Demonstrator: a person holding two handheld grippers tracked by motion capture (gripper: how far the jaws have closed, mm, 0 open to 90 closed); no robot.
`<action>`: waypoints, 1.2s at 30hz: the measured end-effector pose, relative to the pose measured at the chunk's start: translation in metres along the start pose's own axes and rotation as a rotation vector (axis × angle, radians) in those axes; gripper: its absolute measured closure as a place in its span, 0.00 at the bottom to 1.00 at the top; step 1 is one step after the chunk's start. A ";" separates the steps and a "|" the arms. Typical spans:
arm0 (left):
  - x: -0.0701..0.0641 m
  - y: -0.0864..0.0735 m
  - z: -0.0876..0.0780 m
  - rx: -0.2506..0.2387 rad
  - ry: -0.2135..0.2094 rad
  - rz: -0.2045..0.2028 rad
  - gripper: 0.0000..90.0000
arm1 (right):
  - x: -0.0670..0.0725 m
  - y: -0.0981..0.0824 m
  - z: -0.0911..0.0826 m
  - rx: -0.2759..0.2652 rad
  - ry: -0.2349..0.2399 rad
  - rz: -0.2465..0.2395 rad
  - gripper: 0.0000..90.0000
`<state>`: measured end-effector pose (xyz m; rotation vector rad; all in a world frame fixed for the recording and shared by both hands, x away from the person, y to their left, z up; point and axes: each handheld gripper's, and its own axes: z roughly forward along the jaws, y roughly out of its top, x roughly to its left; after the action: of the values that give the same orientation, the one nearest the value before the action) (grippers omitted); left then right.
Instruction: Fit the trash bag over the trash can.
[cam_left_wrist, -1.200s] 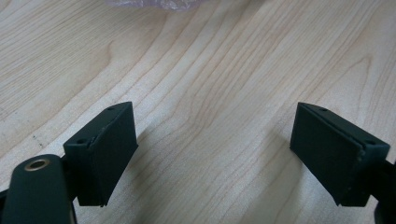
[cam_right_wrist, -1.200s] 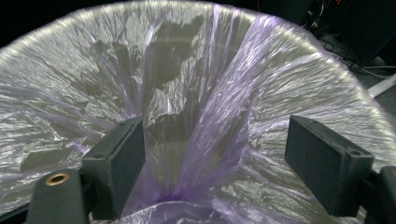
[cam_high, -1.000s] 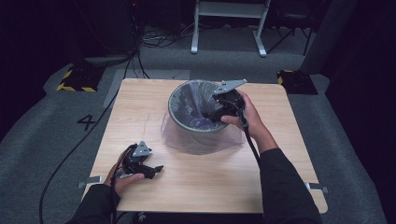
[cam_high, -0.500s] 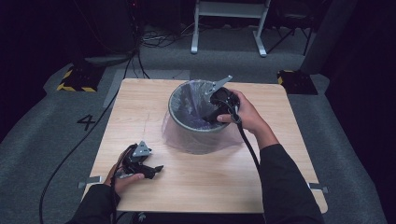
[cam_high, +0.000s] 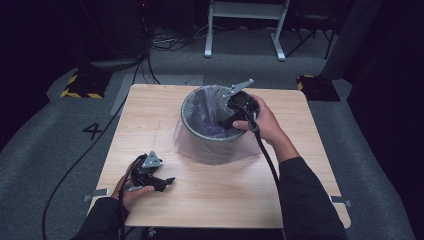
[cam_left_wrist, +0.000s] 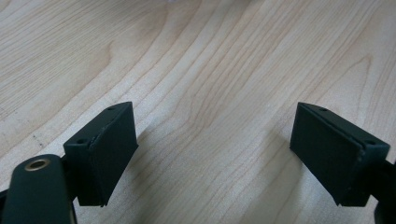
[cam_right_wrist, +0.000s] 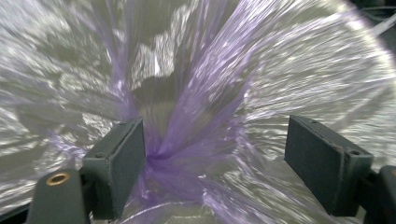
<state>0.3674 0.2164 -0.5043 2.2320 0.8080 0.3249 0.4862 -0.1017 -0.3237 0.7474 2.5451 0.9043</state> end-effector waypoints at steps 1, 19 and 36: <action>0.000 0.000 0.000 0.000 0.000 0.000 0.16 | 0.000 -0.001 -0.003 -0.018 0.002 0.009 0.23; 0.000 0.000 0.000 0.000 0.000 0.000 0.16 | 0.003 -0.053 -0.070 -0.178 -0.012 -0.028 0.19; 0.000 0.000 0.000 -0.001 0.000 -0.001 0.16 | 0.012 -0.119 -0.081 -0.140 -0.052 -0.056 0.19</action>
<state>0.3674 0.2163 -0.5044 2.2304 0.8088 0.3246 0.3955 -0.2124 -0.3436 0.6466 2.4167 1.0189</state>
